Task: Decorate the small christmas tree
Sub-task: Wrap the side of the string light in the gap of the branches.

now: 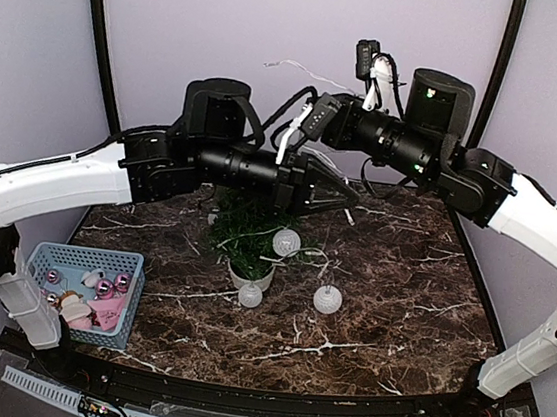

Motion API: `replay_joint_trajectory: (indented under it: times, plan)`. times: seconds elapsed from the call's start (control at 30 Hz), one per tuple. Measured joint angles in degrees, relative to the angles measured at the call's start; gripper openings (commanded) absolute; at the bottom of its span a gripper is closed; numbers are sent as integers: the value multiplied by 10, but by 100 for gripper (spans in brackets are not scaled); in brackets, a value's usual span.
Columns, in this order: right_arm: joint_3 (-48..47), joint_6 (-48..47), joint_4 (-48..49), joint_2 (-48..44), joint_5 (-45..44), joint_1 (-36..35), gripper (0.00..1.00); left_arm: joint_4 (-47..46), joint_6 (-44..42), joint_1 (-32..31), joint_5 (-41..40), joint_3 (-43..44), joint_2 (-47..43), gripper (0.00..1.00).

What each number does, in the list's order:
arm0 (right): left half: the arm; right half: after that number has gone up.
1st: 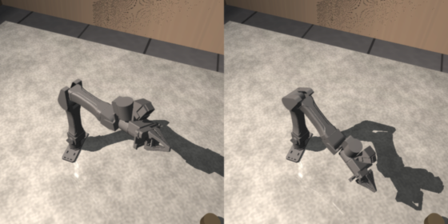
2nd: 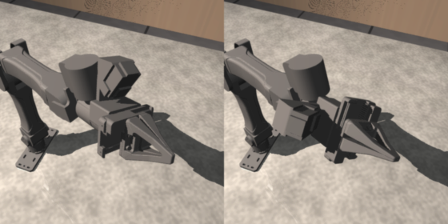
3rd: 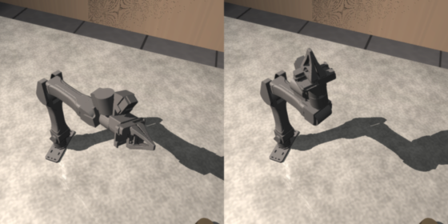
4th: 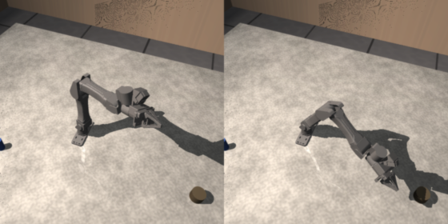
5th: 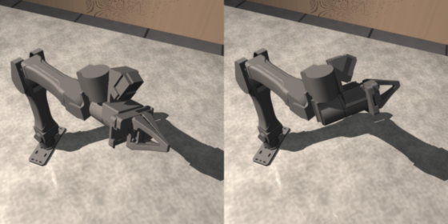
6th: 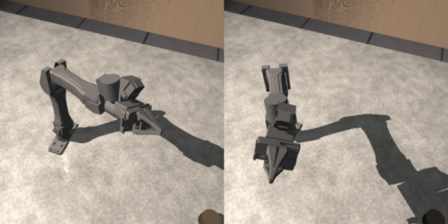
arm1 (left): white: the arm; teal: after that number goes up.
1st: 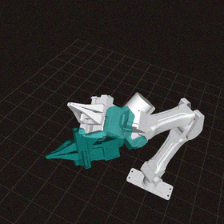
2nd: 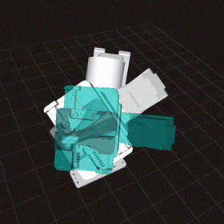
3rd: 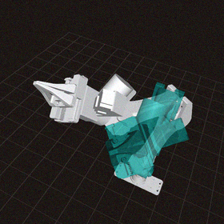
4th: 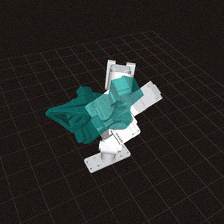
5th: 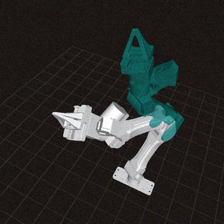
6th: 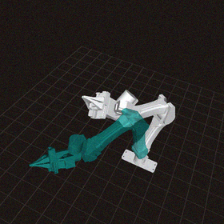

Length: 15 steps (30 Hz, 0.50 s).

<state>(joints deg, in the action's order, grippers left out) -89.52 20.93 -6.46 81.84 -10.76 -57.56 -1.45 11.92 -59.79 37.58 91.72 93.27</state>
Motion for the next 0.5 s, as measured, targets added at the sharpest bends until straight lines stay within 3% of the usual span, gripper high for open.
replay_joint_trajectory:
  times: [0.13, 0.33, 0.5]
  plan:
    - [10, 1, 0, -5, -1, 2, 0, 33, -11, 16, -56, -52, -54, 0]
    - [15, 2, 0, -16, -9, 3, 0, 71, -6, 88, -146, -181, -209, 0]
    - [15, 2, 0, -21, -14, 5, 0, 108, -3, 135, -204, -202, -292, 0]
